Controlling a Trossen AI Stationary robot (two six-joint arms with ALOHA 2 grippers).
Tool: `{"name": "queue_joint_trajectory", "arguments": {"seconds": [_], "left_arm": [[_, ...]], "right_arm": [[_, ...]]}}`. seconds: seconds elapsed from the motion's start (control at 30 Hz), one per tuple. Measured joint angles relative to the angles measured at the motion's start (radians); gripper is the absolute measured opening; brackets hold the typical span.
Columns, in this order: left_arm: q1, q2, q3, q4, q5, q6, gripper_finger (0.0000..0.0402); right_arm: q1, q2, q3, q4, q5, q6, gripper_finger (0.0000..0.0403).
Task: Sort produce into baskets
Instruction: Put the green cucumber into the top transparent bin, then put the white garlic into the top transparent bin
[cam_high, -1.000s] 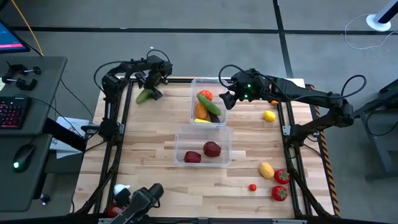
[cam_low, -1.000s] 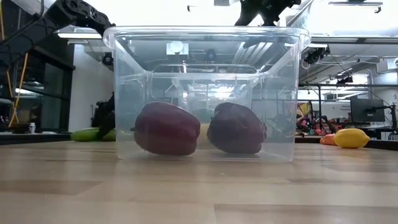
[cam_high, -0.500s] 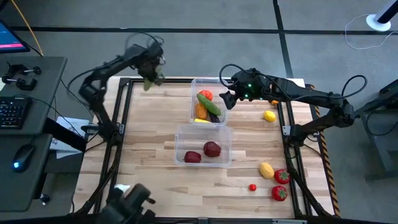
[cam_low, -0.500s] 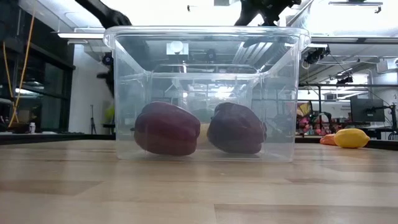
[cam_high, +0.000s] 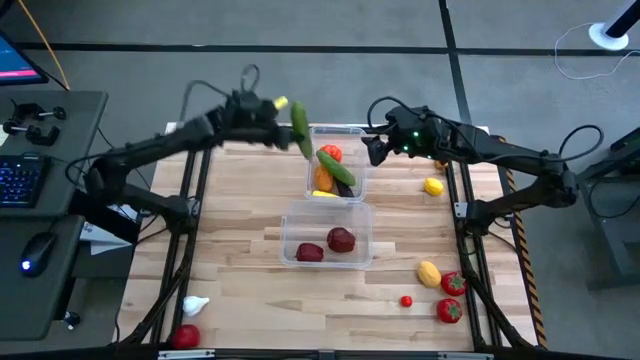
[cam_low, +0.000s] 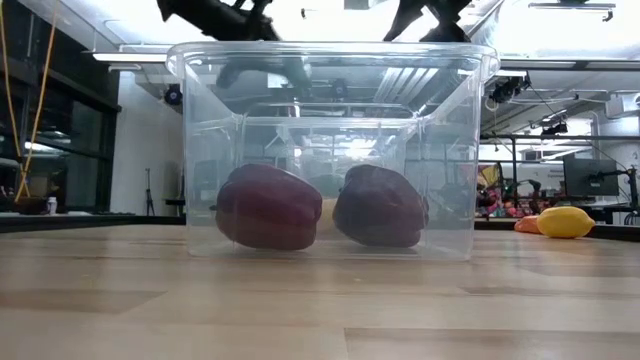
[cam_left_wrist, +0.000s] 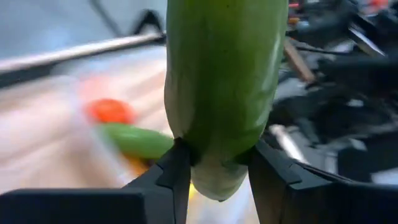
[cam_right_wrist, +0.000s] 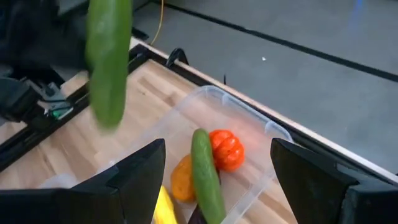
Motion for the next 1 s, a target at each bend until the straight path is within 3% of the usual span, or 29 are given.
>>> {"name": "queue_joint_trajectory", "arguments": {"seconds": [0.1, 0.3, 0.67, 0.87, 1.0], "left_arm": [[-0.080, 0.037, -0.035, 0.153, -0.036, -0.006, 0.0123], [-0.110, 0.126, -0.036, 0.226, -0.065, 0.009, 0.0165], [-0.107, 0.131, -0.035, 0.346, 0.015, -0.001, 0.0275], [-0.116, 0.041, -0.035, 0.261, 0.185, -0.015, 0.0293], [-0.220, -0.080, -0.034, -0.056, 0.158, 0.041, 0.0293]], "right_arm": [[0.000, -0.010, 0.000, 0.007, 0.015, 0.008, 0.0284], [0.000, -0.015, 0.000, 0.012, 0.020, 0.011, 0.0284], [0.000, -0.015, 0.000, -0.002, 0.013, 0.009, 0.0284], [0.000, -0.015, 0.000, -0.027, 0.012, 0.002, 0.0284], [0.000, -0.015, 0.000, -0.034, 0.012, -0.008, 0.0284]]}}
